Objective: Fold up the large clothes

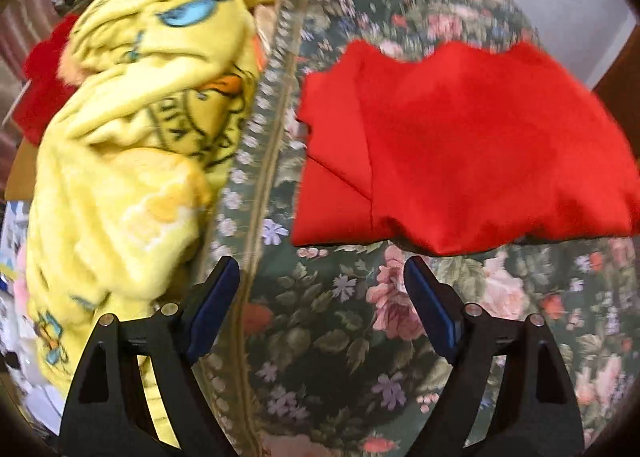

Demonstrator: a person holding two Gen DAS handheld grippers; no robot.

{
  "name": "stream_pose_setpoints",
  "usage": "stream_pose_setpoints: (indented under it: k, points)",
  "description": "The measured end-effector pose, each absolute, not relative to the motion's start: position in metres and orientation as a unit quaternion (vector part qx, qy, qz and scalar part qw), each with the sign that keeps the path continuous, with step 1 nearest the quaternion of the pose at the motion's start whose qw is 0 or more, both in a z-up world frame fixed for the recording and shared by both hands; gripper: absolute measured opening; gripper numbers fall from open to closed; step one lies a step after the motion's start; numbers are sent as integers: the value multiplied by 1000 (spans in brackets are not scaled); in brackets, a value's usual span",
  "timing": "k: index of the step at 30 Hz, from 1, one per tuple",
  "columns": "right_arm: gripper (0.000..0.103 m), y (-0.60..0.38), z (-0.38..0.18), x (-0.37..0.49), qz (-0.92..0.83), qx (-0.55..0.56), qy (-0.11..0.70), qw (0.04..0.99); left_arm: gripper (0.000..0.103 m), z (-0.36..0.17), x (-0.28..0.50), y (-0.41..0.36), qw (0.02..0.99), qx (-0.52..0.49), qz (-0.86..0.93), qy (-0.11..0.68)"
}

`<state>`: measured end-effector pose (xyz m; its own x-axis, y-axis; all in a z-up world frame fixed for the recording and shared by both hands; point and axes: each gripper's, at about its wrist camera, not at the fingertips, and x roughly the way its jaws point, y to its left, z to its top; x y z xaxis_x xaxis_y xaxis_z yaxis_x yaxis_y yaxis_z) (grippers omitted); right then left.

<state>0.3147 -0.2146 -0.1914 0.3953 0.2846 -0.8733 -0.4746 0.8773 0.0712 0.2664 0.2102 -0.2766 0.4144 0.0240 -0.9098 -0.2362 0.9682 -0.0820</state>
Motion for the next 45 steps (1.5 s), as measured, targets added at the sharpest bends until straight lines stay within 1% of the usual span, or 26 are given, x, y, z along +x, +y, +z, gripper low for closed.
stream_pose_setpoints:
  k: [4,6,9,11,12,13,14,16,17,18,19,20,22,25,29,32,33,34,36,37,42,45]
  points:
    - [79,-238,-182,313,221,-42,480,848,68,-263,266,224,841,-161,60,513]
    - [79,-249,-180,318,214,-7,478,852,68,-264,275,225,840,-178,56,510]
    - [79,-258,-185,328,212,40,491,844,62,-272,296,222,835,-191,48,514]
    - [71,-259,-191,331,215,61,500,837,61,-282,310,222,828,-202,48,521]
    - [68,-259,-194,332,217,70,504,833,55,-287,316,221,825,-207,52,524]
    - [62,-259,-198,334,220,82,510,827,41,-294,323,220,820,-209,58,530]
    - [54,-258,-200,334,228,93,513,822,34,-298,326,220,817,-209,62,534]
    - [48,-251,-204,336,237,103,519,815,14,-303,332,214,817,-195,77,538]
    - [45,-248,-203,334,238,98,513,819,10,-303,332,211,820,-183,83,536]
    - [40,-246,-201,333,240,90,507,823,7,-300,331,208,824,-171,87,532]
    - [26,-242,-200,332,242,76,504,826,6,-294,329,204,832,-156,92,525]
    - [18,-241,-198,332,246,70,502,826,5,-286,324,200,841,-139,97,514]
    - [14,-242,-197,331,249,64,498,828,4,-268,313,196,857,-113,105,491]
    - [12,-246,-197,330,249,60,498,829,4,-247,291,203,869,-113,109,468]
    - [12,-251,-204,332,239,66,504,827,5,-258,278,212,858,-132,97,486]
    - [12,-253,-207,331,234,71,506,827,11,-282,276,215,840,-139,106,514]
    - [13,-253,-207,330,232,67,507,827,18,-290,275,217,834,-145,111,520]
    - [14,-253,-205,329,229,63,506,829,28,-294,274,217,832,-146,116,523]
    - [16,-252,-199,324,219,42,504,835,36,-294,271,218,834,-136,131,519]
    - [18,-251,-196,322,215,31,500,839,37,-291,270,217,836,-127,133,517]
    - [19,-246,-166,313,195,-32,463,864,37,-264,271,209,852,-64,137,501]
    - [21,-243,-148,318,189,-40,435,879,38,-246,279,207,864,-39,133,485]
